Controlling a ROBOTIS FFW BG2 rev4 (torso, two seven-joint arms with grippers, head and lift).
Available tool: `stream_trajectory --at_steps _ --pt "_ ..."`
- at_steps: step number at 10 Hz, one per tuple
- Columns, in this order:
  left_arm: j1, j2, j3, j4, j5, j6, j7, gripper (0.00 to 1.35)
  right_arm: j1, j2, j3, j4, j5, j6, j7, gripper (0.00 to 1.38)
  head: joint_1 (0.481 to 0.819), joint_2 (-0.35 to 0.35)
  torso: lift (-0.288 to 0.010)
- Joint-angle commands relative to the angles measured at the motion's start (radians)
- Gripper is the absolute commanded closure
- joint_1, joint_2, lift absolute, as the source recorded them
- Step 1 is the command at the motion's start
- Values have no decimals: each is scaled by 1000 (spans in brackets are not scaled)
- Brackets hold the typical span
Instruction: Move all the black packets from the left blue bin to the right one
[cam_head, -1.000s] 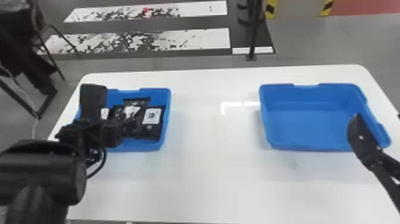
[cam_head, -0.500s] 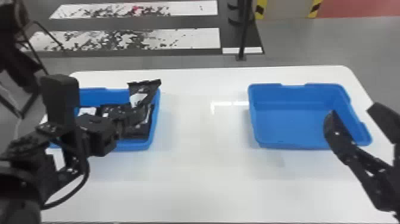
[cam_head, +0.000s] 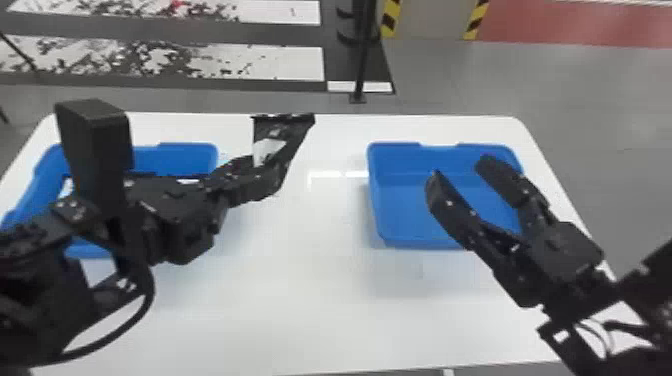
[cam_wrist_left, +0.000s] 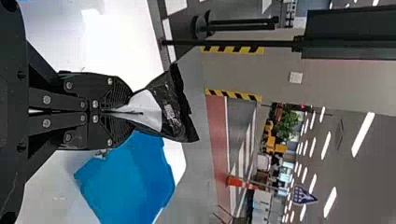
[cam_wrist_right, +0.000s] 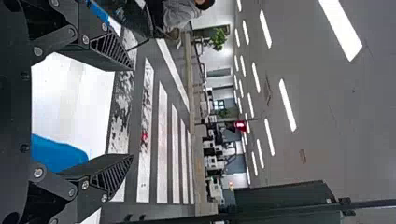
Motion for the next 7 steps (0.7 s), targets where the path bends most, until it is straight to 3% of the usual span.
stream_trajectory --at_steps 1,7 --pt "-7 0 -44 0 12 -8 -1 1211 -35 0 40 -10 -38 64 -1 401 695 -92 -140" --pt "-56 0 -140 10 30 -5 -25 1211 -133 -35 146 26 -100 140 -3 406 695 -90 -140"
